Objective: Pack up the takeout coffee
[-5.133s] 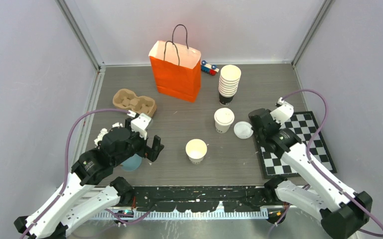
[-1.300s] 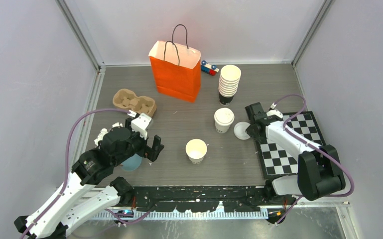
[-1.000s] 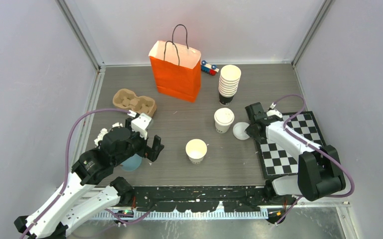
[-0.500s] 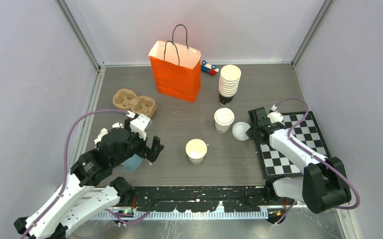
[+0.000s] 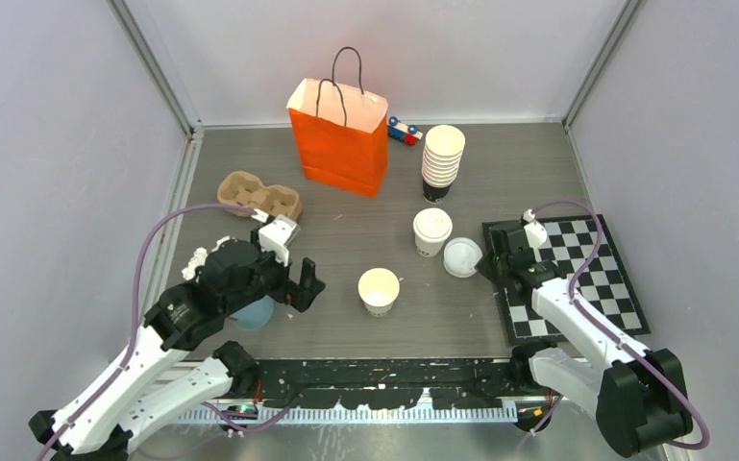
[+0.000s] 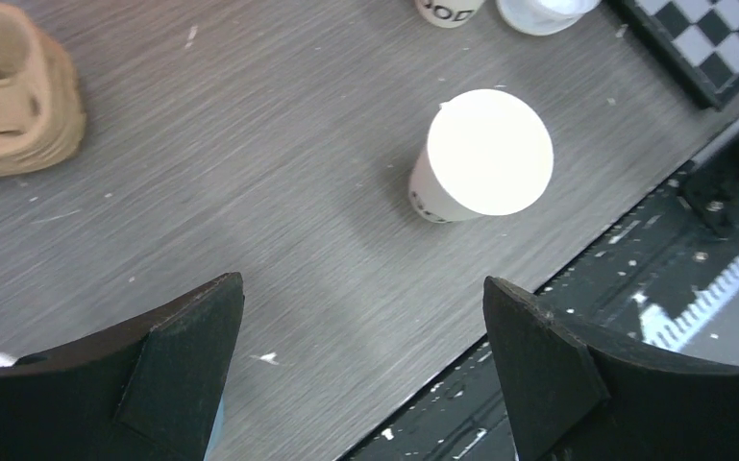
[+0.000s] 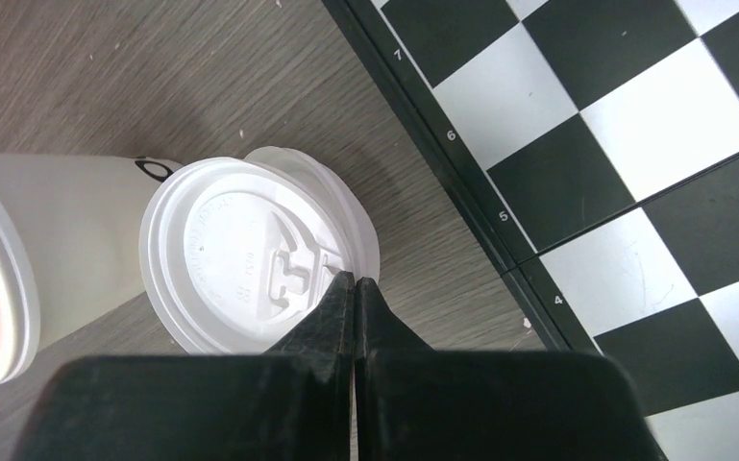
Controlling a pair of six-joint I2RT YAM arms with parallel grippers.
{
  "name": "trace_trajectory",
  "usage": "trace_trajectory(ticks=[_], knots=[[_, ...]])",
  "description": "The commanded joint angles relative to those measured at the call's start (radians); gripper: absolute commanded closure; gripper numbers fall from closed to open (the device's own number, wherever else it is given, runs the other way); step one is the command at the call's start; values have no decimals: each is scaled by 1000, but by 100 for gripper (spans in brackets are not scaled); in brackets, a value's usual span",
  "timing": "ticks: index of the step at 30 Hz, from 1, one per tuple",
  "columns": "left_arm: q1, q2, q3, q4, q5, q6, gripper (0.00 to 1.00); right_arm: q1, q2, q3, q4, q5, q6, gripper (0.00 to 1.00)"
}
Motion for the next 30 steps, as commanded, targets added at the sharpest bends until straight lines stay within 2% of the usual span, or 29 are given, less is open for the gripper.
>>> trace_trajectory(ticks=[1,7,12,20,30], knots=[[-2,61,72,101,142,-120,5,-3,-29,-28,59,-55,-43,100],[-3,196,96,207,223,-262,20,-2,-99,-59,51,-80,-64,100],[-29,323,98,317,209,-349,32,-3,-160,-88,44,-136,-73,100],[-212,578,210,456,-12,-394,34,-4,-286,-124,1,-156,-70,100],[-303,927,308,632,-97,-480,39,-3,-296,-135,-13,-185,-70,100]])
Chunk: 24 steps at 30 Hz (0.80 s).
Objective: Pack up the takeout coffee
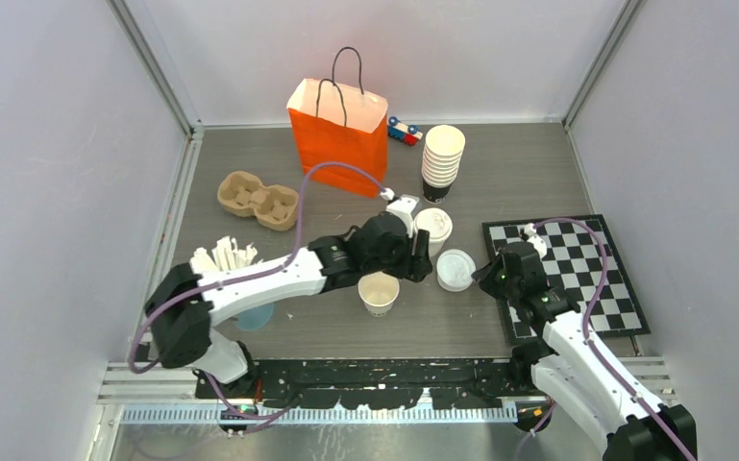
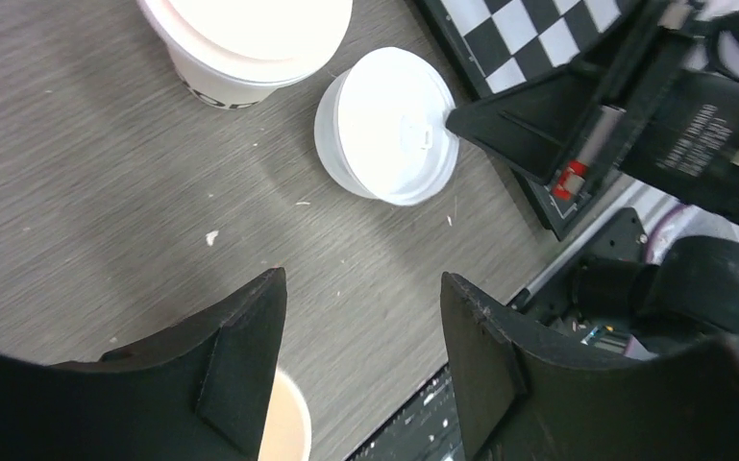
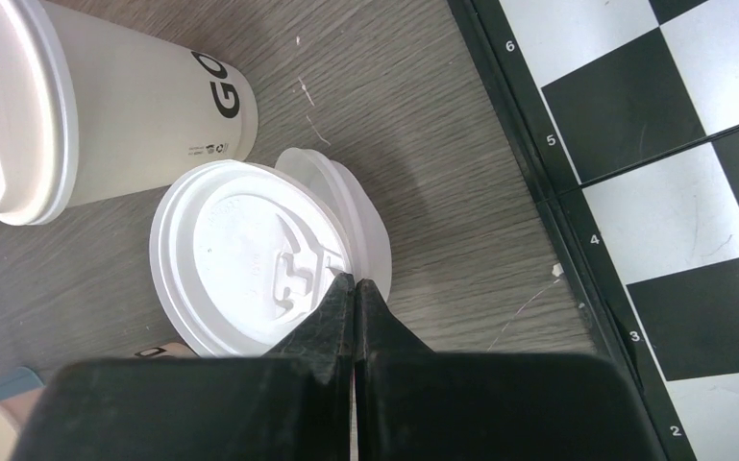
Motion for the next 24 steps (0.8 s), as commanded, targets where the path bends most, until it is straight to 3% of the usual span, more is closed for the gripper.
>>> trace_trajectory(ticks=[1,12,24], knots=[[-22,104,49,142,-59,-63,40,-3,-30,0,-7,-14,-8,100],[-34,254,43,290,-105,-159,44,-3,-45,-11,-4,-18,-2,100],[-39,293,35,283,-165,-226,46,-3,-38,-12,-4,-14,-1,100]])
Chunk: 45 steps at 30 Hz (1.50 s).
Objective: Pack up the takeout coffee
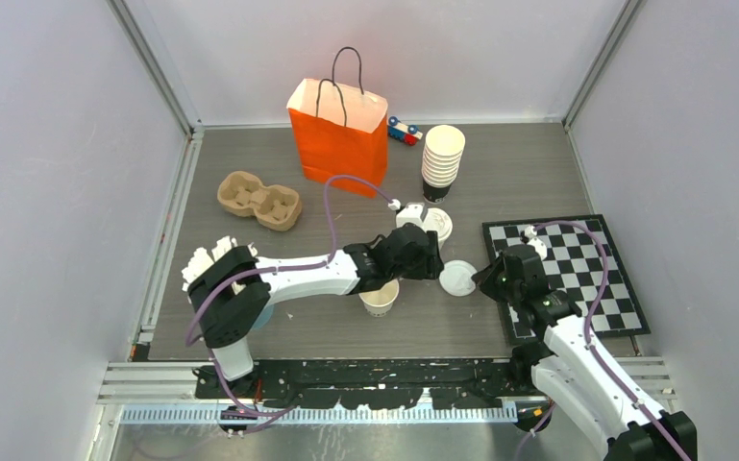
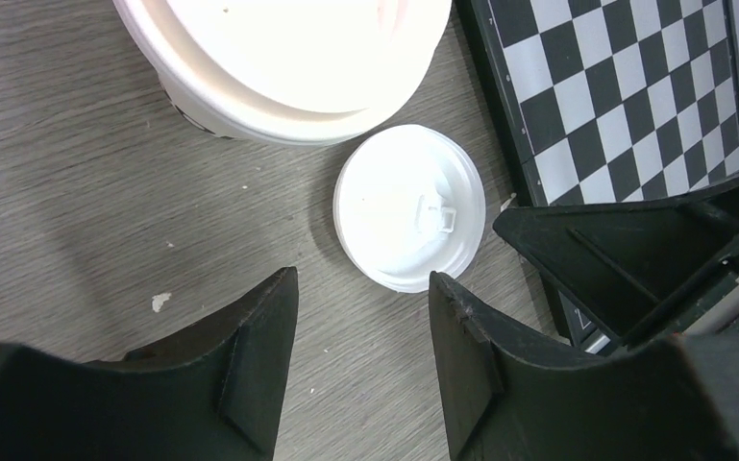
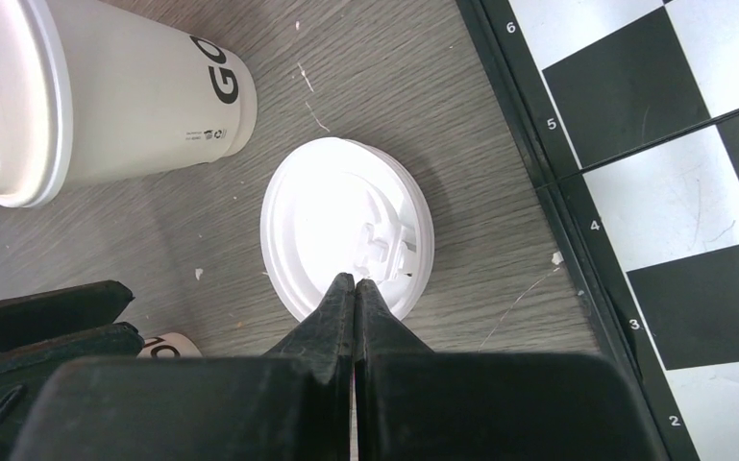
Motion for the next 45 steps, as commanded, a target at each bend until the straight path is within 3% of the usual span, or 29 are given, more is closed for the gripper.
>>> trace_trajectory(ticks=[1,6,12,18,33,45], knots=[[-13,6,15,70,-30,-11,46,-3,9,3,16,5,-3,98],[-33,-15,5,108,5,60,45,-3,117,106,-54,80,-47,83],[-37,-105,-34,92,4,116,45,-3,238,273,-184,229,-114,74],[-36,-230,-107,69,-23,179,44,-4,328,324,-171,204,-174,69],[-36,-577,-223,-108,-107,326,40,-3,555,380,-113,119,-278,74],[-35,-607,-248,-126,-129,332,37,-2,617,387,-103,98,-297,74]])
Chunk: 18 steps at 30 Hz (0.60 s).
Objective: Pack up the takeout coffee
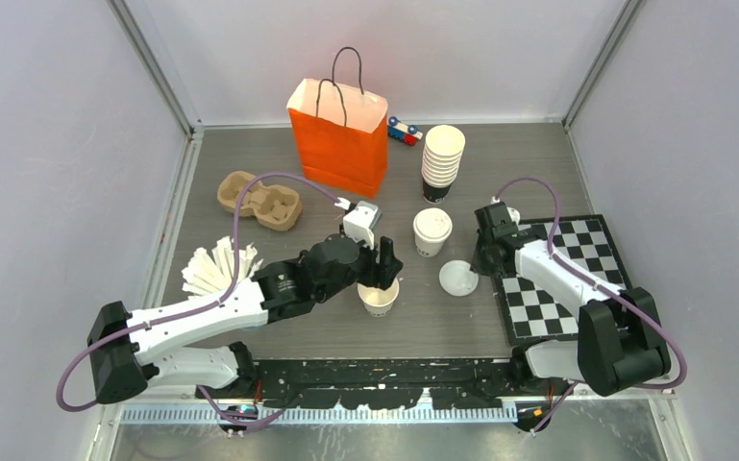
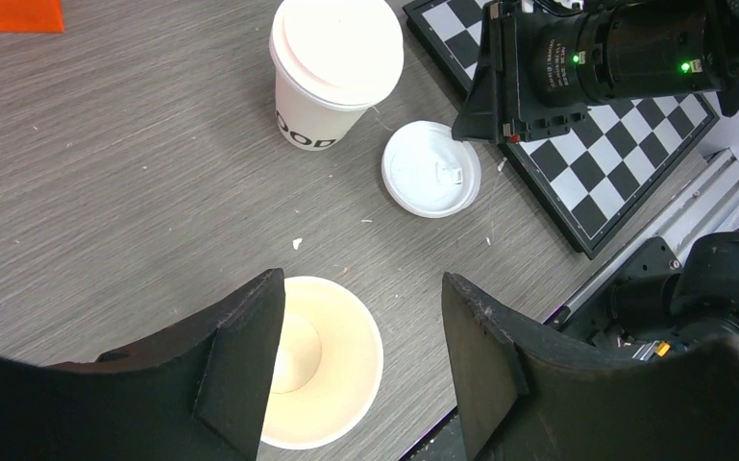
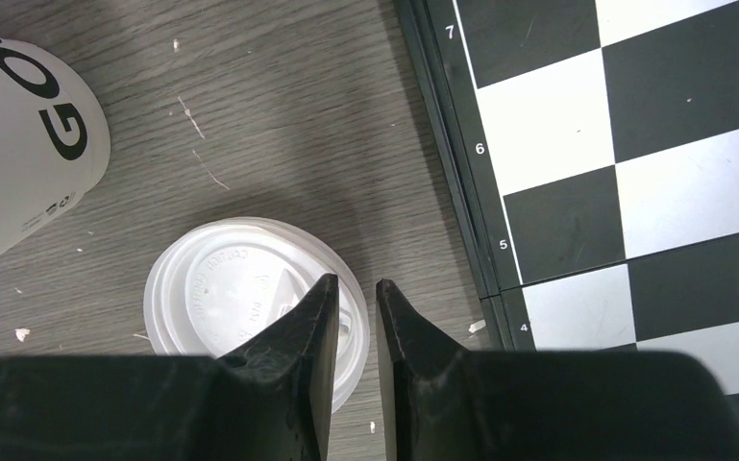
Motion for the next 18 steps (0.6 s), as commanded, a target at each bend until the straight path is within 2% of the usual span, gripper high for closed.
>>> trace_trajectory(ticks=[1,7,15,18], knots=[[-2,-4,-1,5,-30,20,37,-3,17,42,23,-13,-19,74],[-3,-5,-1,0,-31,19,37,-3,33,45,23,-19,-24,76],[-2,-3,-1,-3,-38,21,37,-3,19,49,16,2,-27,95],[-2,2,0,-4,-38,20,37,-3,10,64,3,12,-30,99]])
